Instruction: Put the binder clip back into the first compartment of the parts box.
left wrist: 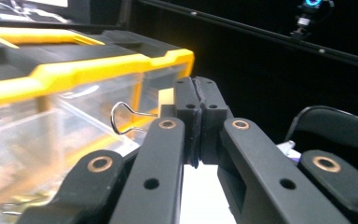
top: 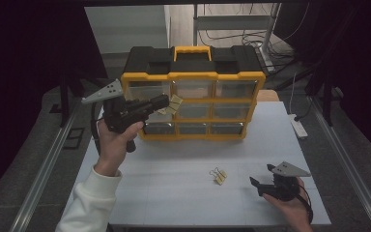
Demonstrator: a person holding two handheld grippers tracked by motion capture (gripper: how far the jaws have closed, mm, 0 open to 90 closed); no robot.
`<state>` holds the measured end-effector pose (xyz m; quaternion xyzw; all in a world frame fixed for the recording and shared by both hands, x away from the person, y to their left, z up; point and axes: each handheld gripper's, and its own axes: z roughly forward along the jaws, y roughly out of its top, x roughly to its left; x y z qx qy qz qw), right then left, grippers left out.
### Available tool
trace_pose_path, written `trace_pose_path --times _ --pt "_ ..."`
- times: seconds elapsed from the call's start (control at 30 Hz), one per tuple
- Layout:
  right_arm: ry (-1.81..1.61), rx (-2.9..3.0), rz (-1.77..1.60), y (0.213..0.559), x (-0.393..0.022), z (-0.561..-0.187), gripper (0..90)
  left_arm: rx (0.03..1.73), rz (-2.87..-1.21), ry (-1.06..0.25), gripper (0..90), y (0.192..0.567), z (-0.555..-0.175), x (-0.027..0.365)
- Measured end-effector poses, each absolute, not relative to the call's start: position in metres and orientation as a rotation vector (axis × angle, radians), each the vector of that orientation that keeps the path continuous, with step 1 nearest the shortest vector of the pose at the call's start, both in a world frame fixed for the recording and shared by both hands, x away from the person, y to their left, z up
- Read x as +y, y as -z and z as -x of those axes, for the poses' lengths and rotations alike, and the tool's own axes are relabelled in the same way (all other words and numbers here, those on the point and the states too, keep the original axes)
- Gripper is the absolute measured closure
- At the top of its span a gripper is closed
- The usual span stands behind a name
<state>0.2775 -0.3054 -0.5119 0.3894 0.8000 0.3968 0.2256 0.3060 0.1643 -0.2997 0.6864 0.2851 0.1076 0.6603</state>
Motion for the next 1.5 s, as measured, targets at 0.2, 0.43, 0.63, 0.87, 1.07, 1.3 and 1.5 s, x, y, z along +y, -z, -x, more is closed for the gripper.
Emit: trace_pose_path --times 0.2,0.43,0.63,0.87,1.07,1.3,1.5 --pt "-1.094 2.206 -1.074 0.512 -0.305 -0.278 17.5 0.697 -1.547 -0.277 88.6 0.299 -0.316 0.174" --pt "-1.093 2.206 -1.076 0.512 -0.305 -0.278 17.5 0.721 -1.528 -0.29 88.7 0.292 -0.321 0.185" --pt "-1.095 2.208 -1.079 0.512 -0.305 -0.278 17.5 0.731 -1.532 -0.335 88.7 0.284 -0.32 0.19" --pt "-1.095 2.208 -1.079 0.512 -0.305 -0.278 17.5 0.788 -1.544 -0.387 88.6 0.285 -0.327 0.199" --pt "-1.093 2.21 -1.076 0.512 -0.305 -0.278 17.5 0.821 -1.572 -0.396 88.5 0.291 -0.333 0.197" --pt "-1.092 2.209 -1.075 0.512 -0.305 -0.278 17.5 0.785 -1.568 -0.398 48.5 0.294 -0.332 0.189" --pt "-1.09 2.213 -1.075 0.512 -0.305 -0.278 17.5 0.706 -1.592 -0.339 30.6 0.294 -0.317 0.178"
